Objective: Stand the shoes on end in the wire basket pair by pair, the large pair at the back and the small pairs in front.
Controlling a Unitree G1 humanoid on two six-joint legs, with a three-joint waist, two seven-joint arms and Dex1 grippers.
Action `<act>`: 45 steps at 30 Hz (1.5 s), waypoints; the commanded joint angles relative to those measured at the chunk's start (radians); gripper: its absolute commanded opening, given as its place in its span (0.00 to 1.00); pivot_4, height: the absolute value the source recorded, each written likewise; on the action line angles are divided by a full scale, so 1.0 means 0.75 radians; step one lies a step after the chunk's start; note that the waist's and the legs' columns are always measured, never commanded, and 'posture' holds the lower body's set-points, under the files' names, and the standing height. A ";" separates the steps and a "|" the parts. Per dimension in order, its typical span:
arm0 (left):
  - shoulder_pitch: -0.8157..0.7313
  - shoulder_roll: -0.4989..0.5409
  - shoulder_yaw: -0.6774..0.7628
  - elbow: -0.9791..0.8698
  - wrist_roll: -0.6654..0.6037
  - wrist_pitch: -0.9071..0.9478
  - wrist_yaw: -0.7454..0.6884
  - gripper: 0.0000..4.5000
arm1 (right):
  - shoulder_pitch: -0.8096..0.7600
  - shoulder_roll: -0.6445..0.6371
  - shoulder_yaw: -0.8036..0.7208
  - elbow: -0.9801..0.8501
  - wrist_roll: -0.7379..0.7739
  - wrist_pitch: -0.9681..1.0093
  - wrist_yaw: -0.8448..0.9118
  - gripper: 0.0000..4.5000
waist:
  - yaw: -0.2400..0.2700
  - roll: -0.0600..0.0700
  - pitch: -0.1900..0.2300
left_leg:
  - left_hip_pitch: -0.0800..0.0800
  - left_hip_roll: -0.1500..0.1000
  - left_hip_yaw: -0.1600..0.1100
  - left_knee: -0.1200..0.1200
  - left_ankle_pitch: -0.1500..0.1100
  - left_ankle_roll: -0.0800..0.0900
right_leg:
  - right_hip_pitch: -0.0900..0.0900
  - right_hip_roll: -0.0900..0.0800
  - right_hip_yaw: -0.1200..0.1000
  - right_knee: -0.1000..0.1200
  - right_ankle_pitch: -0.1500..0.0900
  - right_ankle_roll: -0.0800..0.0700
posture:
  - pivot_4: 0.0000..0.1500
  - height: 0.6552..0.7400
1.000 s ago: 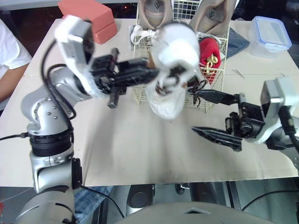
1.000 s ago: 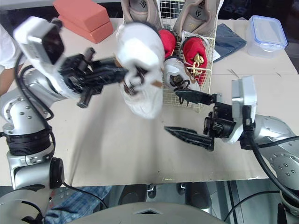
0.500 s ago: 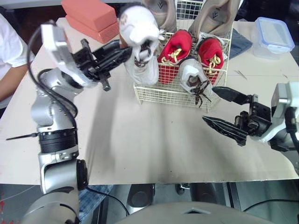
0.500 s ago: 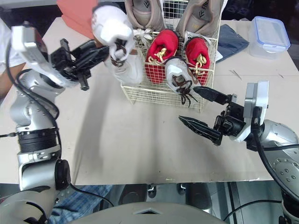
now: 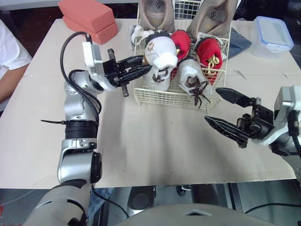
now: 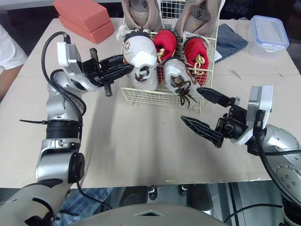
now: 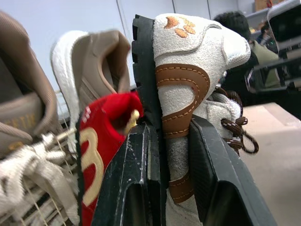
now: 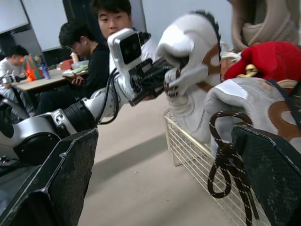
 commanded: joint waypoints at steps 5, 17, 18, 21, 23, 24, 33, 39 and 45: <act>0.024 0.023 -0.013 0.033 0.011 0.056 -0.067 0.13 | 0.021 0.028 -0.034 -0.036 -0.053 -0.083 0.006 1.00 | 0.001 0.000 0.000 | 0.000 0.000 0.000 0.000 0.000 0.000 | 0.000 0.000 0.000 0.000 0.000 0.001 | 1.00 0.36; 0.073 0.072 -0.076 0.090 0.092 0.123 -0.111 0.13 | 0.023 0.058 -0.012 -0.013 -0.120 -0.135 0.034 1.00 | 0.000 0.001 -0.001 | 0.001 0.000 0.001 0.000 0.000 0.000 | 0.000 0.000 0.000 0.000 0.000 0.001 | 1.00 0.36; 0.075 0.083 -0.086 0.089 0.096 0.138 -0.122 0.13 | 0.023 0.059 -0.013 -0.011 -0.122 -0.136 0.037 1.00 | -0.002 0.000 -0.001 | 0.001 0.000 0.001 0.000 0.000 0.000 | 0.000 0.000 0.000 0.000 0.000 0.001 | 1.00 0.36; 0.077 0.100 -0.096 0.077 0.099 0.164 -0.119 0.40 | 0.022 0.064 -0.013 -0.008 -0.128 -0.140 0.042 1.00 | -0.002 0.001 -0.001 | 0.001 0.001 0.002 0.000 0.000 0.000 | 0.000 0.001 0.000 0.000 0.000 0.000 | 1.00 0.36; 0.076 0.102 -0.092 0.073 0.101 0.159 -0.114 0.63 | 0.022 0.068 -0.012 -0.004 -0.134 -0.143 0.047 1.00 | 0.001 0.002 -0.002 | 0.001 0.001 0.002 0.000 0.000 0.000 | 0.000 0.001 0.000 0.000 0.000 0.001 | 1.00 0.36; 0.075 0.105 -0.092 0.071 0.105 0.153 -0.117 0.73 | 0.022 0.070 -0.012 -0.001 -0.137 -0.146 0.050 1.00 | 0.002 0.002 -0.002 | 0.002 0.001 0.002 0.000 0.000 0.000 | 0.000 0.001 0.000 0.001 -0.001 0.001 | 1.00 0.36; 0.102 0.144 -0.004 -0.118 0.049 0.170 -0.025 0.99 | 0.052 0.074 -0.036 0.020 -0.161 -0.170 0.083 1.00 | 0.001 0.003 -0.003 | 0.001 0.001 -0.002 0.000 -0.003 0.005 | 0.000 0.000 0.001 0.002 -0.001 0.002 | 1.00 0.36; 0.123 0.204 0.081 -0.344 0.049 0.139 0.140 0.99 | 0.099 0.064 -0.069 0.054 -0.182 -0.197 0.120 1.00 | 0.003 0.003 -0.002 | 0.000 0.001 -0.001 0.000 0.000 0.000 | 0.000 0.000 0.001 0.001 0.000 0.000 | 1.00 0.36; 0.233 0.257 0.211 -0.569 -0.093 0.353 0.337 0.99 | 0.122 0.045 -0.123 0.132 -0.224 -0.231 0.168 1.00 | 0.000 0.003 -0.002 | 0.001 0.002 -0.001 0.000 0.000 0.000 | 0.000 0.000 0.003 0.001 -0.001 0.001 | 1.00 0.36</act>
